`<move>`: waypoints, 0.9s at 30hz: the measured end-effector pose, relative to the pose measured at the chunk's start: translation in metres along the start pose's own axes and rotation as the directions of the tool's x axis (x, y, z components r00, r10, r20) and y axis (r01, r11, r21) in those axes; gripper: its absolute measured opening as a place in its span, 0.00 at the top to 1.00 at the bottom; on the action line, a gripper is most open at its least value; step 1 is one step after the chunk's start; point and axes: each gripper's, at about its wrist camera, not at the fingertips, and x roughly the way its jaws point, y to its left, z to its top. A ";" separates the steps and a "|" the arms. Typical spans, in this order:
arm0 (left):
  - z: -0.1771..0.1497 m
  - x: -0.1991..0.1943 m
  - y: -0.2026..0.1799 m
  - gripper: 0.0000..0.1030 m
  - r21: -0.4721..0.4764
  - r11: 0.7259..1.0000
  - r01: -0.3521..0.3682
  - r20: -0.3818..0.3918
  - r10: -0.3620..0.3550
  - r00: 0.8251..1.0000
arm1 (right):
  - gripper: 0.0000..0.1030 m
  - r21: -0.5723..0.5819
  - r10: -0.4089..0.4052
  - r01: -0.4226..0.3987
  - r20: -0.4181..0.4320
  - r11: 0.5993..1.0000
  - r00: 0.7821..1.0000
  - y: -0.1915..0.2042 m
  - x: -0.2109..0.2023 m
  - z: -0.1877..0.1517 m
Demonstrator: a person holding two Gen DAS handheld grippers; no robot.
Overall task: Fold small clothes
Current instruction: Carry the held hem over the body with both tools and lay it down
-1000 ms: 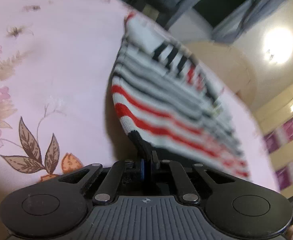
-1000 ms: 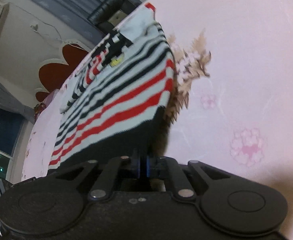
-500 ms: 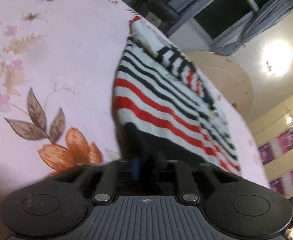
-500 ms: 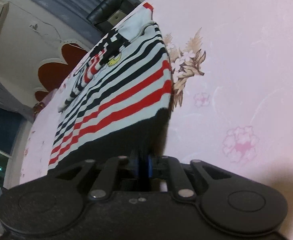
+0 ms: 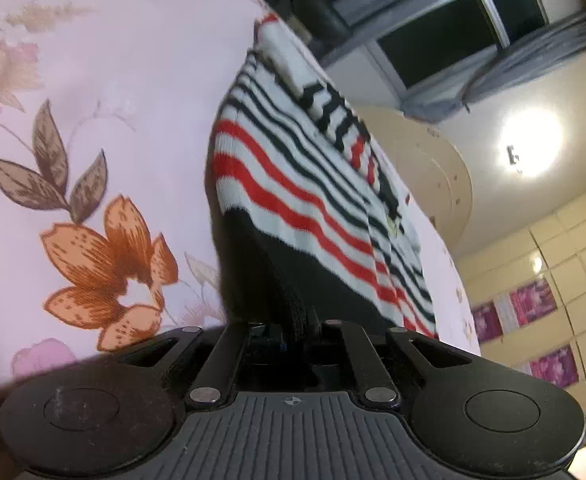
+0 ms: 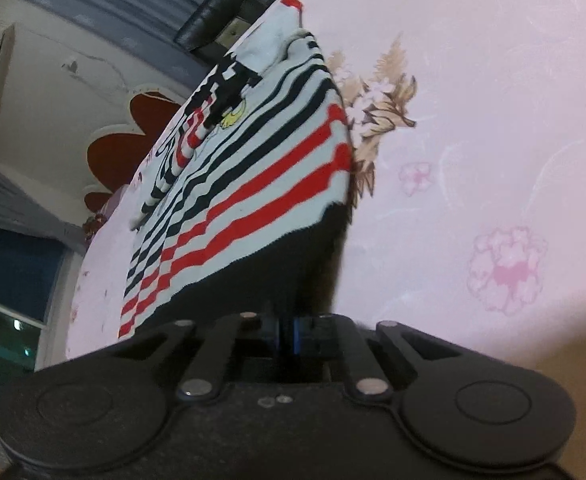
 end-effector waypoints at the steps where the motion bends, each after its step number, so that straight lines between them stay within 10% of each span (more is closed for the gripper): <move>1: 0.000 -0.006 -0.001 0.94 -0.004 1.000 0.008 0.027 -0.008 1.000 | 0.94 -0.019 0.000 0.000 0.008 1.000 1.000 0.003 -0.004 0.000; 7: 0.029 -0.010 -0.004 0.94 -0.017 0.999 0.029 0.097 -0.027 0.995 | 0.94 -0.137 -0.014 0.021 0.056 0.990 0.998 0.024 -0.016 0.013; 15: 0.136 0.036 -0.072 0.94 0.087 0.992 0.089 0.206 -0.105 0.973 | 0.94 -0.219 0.067 -0.023 0.192 0.975 0.979 0.087 -0.005 0.113; 27: 0.282 0.188 -0.097 0.94 0.158 0.980 -0.117 0.172 0.090 0.981 | 0.94 -0.148 0.051 -0.028 0.156 0.989 0.986 0.087 0.144 0.297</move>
